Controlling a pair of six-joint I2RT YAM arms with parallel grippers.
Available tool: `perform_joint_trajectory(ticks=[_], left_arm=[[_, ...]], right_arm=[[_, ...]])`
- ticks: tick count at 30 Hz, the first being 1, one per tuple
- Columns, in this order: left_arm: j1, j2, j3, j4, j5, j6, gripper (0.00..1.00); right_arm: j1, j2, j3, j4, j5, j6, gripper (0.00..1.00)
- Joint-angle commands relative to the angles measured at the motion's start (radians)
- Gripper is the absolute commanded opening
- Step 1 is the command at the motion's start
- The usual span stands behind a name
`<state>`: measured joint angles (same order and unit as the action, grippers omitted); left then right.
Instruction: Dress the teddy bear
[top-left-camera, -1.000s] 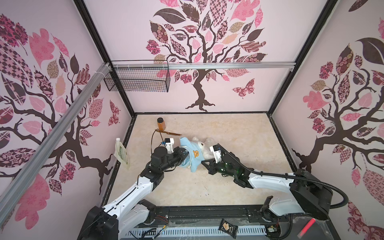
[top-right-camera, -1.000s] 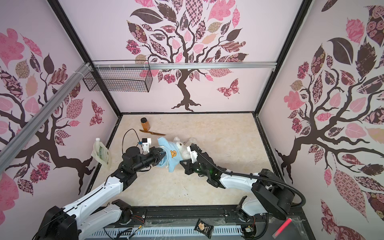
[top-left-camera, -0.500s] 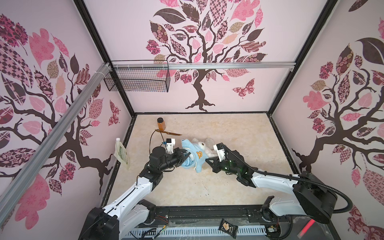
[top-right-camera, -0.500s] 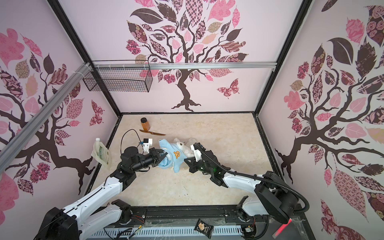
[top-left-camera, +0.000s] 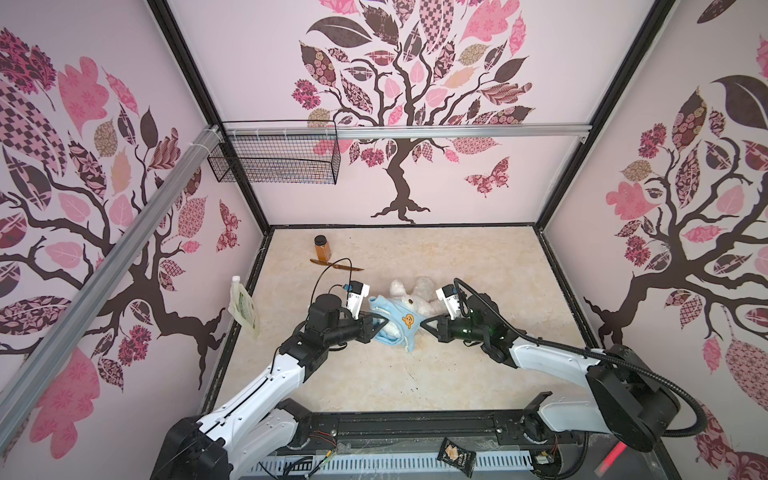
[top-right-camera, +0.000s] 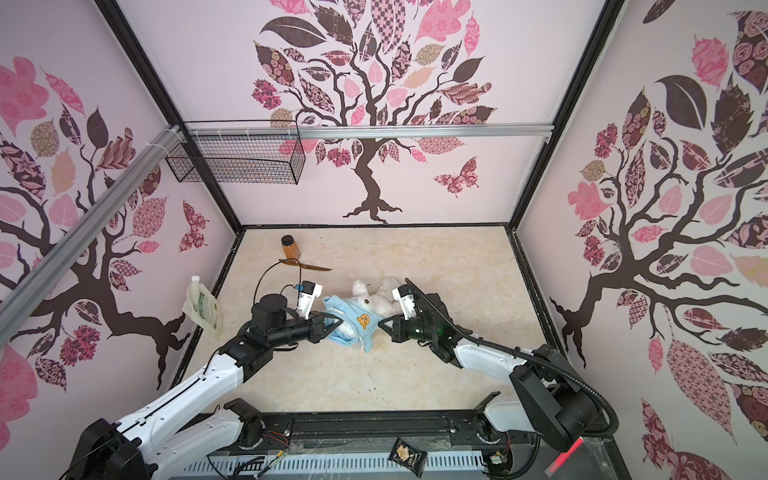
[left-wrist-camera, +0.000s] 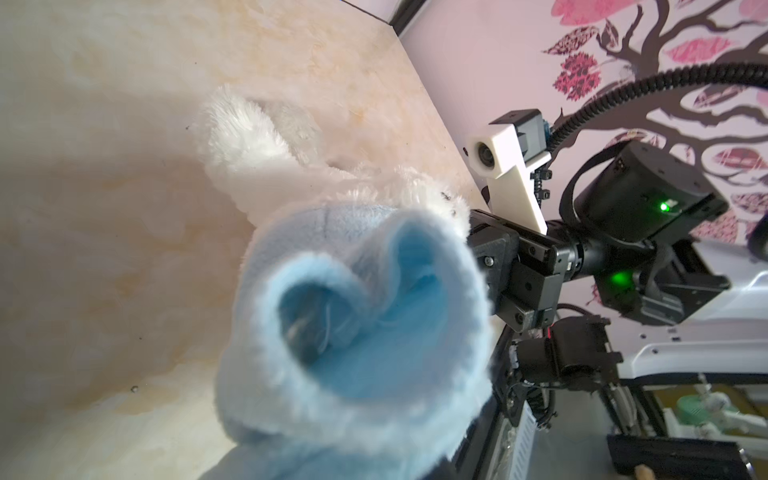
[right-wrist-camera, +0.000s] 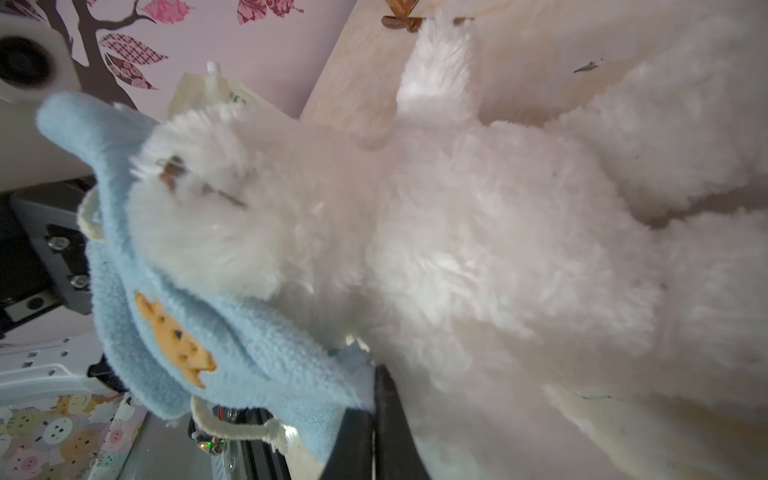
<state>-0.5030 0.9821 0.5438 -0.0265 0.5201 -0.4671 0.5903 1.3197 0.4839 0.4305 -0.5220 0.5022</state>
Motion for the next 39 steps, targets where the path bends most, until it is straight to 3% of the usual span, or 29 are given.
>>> perform_joint_trajectory(ticks=[1,5,9,14,19,26,39], left_arm=[[0.001,0.015,0.089,-0.053,-0.040,0.233,0.00],[0.000,0.015,0.099,-0.042,-0.049,0.368,0.00],[0.001,0.010,0.090,0.002,-0.032,0.461,0.00],[-0.002,0.019,0.111,-0.034,0.069,0.633,0.00],[-0.006,0.003,0.106,-0.052,0.109,0.769,0.00],[-0.013,-0.006,0.098,-0.060,0.114,0.797,0.00],[-0.017,0.001,0.099,-0.083,0.120,0.808,0.00]], right_arm=[[-0.018,-0.054,0.038,-0.190,0.024,-0.132,0.15],[-0.018,-0.196,0.043,-0.267,0.017,-0.212,0.29],[-0.018,-0.283,0.064,-0.255,-0.001,-0.180,0.37],[-0.021,-0.238,0.170,-0.276,-0.041,-0.099,0.41],[-0.030,-0.141,0.251,-0.253,-0.164,-0.013,0.42],[-0.029,-0.025,0.275,-0.166,-0.275,0.052,0.41],[0.015,0.064,0.296,-0.113,-0.273,0.056,0.35]])
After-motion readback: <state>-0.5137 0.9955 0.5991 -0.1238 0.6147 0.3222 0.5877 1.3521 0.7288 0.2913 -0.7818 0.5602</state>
